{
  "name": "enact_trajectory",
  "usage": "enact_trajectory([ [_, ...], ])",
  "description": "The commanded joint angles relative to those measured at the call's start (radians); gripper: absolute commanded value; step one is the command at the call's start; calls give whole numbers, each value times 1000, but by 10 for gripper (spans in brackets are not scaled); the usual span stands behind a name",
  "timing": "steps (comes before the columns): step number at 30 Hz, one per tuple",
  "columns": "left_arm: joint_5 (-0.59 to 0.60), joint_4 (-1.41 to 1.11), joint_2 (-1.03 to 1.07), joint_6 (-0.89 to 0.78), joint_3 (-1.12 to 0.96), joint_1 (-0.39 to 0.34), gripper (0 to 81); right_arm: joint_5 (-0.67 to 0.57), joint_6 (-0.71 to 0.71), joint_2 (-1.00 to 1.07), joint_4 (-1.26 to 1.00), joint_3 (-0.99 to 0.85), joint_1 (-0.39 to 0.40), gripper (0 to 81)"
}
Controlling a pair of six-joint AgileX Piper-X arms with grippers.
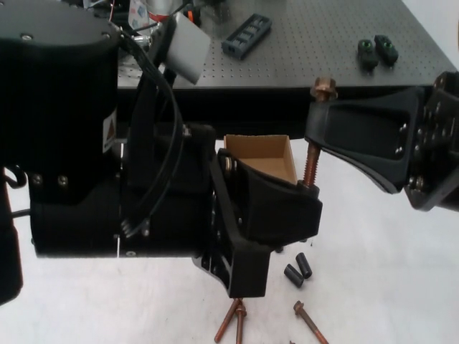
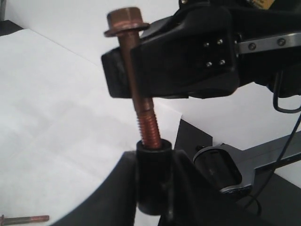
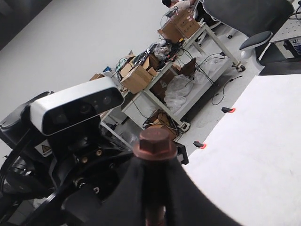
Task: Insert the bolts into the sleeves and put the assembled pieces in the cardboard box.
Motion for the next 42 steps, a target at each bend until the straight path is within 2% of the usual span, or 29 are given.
enact_trajectory([
  [1,-41,-39,-5,-15,-8,-2,6,-24,-8,0,25,-11,11,19],
  [3,-59,-64,-5,-12,-8,-2,6,-39,-39,0,27,-11,21,134],
  [5,-81,-79,-5,-11,-8,-2,6,-38,-45,0,17,-11,31,330],
  [7,-100,-82,-5,-10,-8,-2,6,-35,-40,0,11,-11,31,436],
  [11,-157,-82,-3,2,-8,-2,6,-26,-40,-20,17,-11,-6,403],
  [13,-244,-86,7,-38,-8,2,6,3,-42,-50,64,-11,-47,390],
  [15,-334,-99,43,-112,-17,30,6,33,-79,-88,152,-11,-106,390],
  [18,-390,-122,152,-209,-57,94,6,78,-134,-155,326,-11,-191,390],
  [21,-400,-119,333,-294,-146,167,6,123,-177,-219,536,-11,-263,390],
  [24,-358,-91,531,-309,-299,207,6,184,-221,-276,734,-11,-302,390],
  [31,-358,184,992,-254,-753,216,6,389,-329,-336,1045,-9,-312,390],
  [37,-348,374,1252,-253,-1071,216,6,433,-341,-336,1089,7,-312,390],
  [42,-367,432,1352,-257,-1178,216,4,438,-341,-336,1091,26,-312,390],
])
